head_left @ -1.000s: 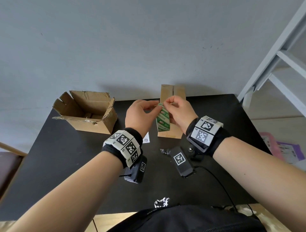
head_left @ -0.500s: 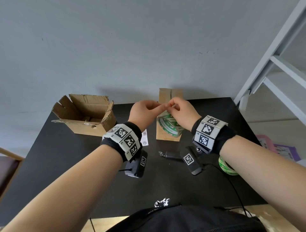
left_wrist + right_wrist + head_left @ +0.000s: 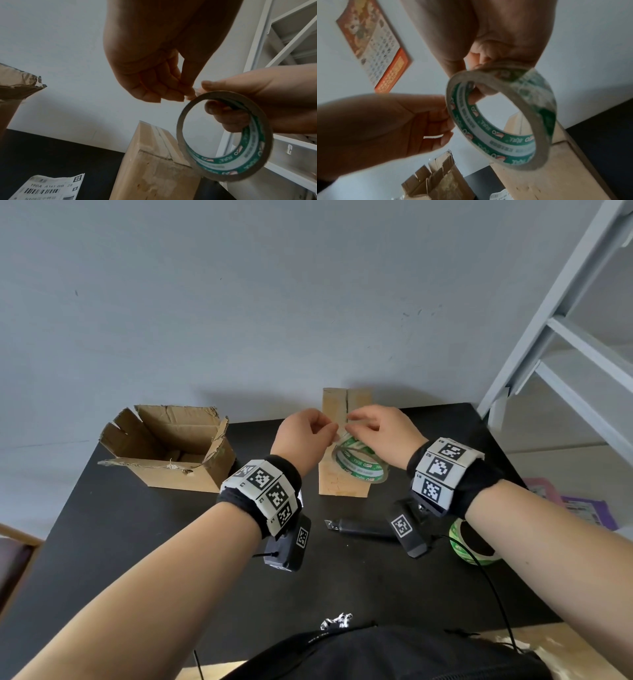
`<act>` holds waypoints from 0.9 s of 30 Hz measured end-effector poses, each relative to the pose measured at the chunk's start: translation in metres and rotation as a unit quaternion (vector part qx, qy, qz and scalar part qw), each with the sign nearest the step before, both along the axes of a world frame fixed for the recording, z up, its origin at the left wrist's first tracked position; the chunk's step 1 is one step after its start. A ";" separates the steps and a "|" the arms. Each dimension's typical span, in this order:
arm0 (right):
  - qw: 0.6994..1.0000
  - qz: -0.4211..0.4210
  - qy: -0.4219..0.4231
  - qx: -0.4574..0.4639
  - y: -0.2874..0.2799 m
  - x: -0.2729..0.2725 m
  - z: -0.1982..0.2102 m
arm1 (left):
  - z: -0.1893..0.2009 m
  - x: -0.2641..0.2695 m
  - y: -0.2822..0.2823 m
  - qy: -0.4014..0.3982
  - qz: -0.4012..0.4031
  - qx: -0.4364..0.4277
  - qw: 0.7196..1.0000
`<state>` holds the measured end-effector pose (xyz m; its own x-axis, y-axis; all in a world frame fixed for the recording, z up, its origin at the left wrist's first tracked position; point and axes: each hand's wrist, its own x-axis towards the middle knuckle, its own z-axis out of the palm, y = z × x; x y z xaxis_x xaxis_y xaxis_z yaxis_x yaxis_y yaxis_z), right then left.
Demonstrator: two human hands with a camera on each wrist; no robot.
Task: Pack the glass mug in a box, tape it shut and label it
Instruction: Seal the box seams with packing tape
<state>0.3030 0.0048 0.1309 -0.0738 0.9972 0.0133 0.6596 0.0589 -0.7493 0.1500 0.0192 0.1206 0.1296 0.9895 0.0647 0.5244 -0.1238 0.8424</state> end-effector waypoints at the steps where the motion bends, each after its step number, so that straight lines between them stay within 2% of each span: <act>1: 1.000 -0.002 0.011 -0.017 0.001 0.002 0.001 | 0.000 0.000 0.000 -0.009 0.000 -0.002 1.000; 7: 0.985 -0.022 0.129 -0.111 0.001 0.008 0.001 | -0.001 -0.001 0.004 -0.027 0.009 -0.010 1.000; 10: 0.977 -0.027 0.173 -0.125 0.002 0.009 0.000 | -0.003 -0.007 0.008 -0.030 0.026 -0.016 0.999; 13: 0.987 -0.012 0.127 -0.103 0.004 0.008 -0.001 | -0.005 -0.011 0.007 -0.003 0.019 -0.016 1.000; 17: 0.998 0.010 0.023 -0.063 0.009 0.007 0.004 | -0.013 -0.011 0.004 0.015 0.022 -0.016 1.000; 23: 0.985 0.039 -0.159 -0.045 0.011 0.012 0.003 | -0.024 -0.012 0.005 0.007 0.065 -0.026 0.998; 27: 0.979 0.036 -0.186 -0.067 0.013 0.016 -0.004 | -0.031 -0.014 0.006 0.017 0.055 -0.040 0.998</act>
